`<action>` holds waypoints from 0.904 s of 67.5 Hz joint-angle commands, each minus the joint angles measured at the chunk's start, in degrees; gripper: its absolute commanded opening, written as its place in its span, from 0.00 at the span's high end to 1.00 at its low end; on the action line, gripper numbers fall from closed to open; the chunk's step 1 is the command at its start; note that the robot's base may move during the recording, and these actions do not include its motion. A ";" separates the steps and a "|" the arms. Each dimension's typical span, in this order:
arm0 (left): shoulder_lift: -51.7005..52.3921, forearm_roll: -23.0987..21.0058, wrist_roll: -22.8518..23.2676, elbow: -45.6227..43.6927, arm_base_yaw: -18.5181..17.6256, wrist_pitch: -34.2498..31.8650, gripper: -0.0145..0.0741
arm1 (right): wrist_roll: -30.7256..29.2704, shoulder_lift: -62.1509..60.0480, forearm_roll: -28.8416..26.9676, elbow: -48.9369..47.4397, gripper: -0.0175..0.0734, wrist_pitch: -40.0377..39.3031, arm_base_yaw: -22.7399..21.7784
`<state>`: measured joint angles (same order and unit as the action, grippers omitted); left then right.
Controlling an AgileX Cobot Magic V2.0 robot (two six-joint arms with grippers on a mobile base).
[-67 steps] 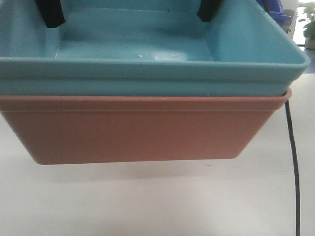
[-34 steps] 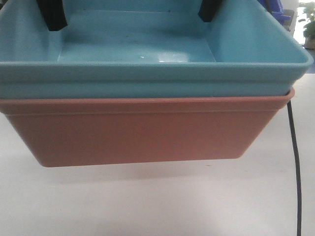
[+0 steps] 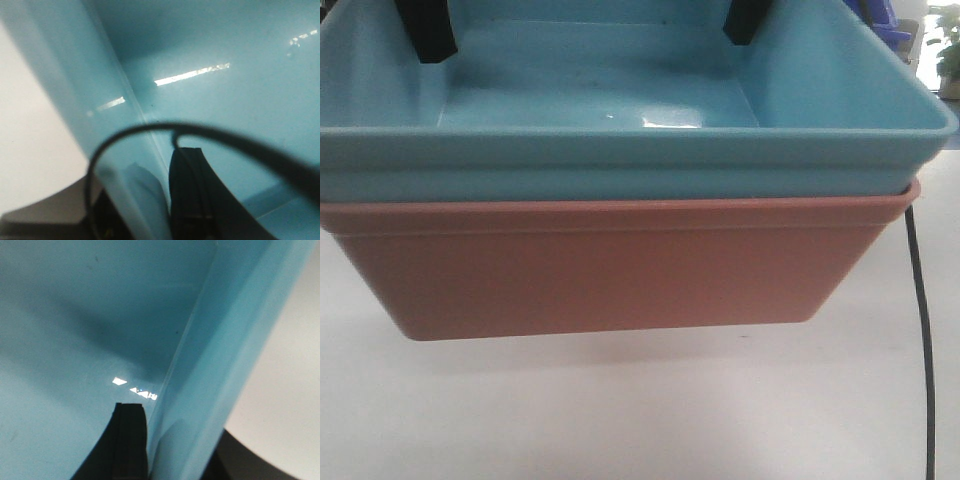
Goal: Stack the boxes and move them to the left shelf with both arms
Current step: 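Hold the stacked tubs with both grippers while the base drives away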
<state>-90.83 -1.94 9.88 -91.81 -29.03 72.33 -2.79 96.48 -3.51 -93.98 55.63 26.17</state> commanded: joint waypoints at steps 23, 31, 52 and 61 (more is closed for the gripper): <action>2.88 -10.21 -2.90 -2.73 -1.66 -6.49 0.84 | -1.94 -2.85 -7.42 -2.33 0.75 -5.81 1.26; 2.88 -10.21 -2.90 -2.73 -1.66 -6.49 0.84 | -1.94 -2.85 -7.42 -2.33 0.75 -5.81 1.26; 2.88 -10.21 -2.90 -2.73 -1.66 -6.49 0.84 | -1.94 -2.85 -7.42 -2.33 0.75 -5.81 1.26; 2.88 -10.21 -2.90 -2.73 -1.66 -6.49 0.84 | -1.94 -2.85 -7.42 -2.33 0.75 -5.81 1.26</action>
<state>-90.83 -1.94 9.88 -91.81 -29.03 72.33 -2.82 96.48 -3.41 -93.98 55.63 26.17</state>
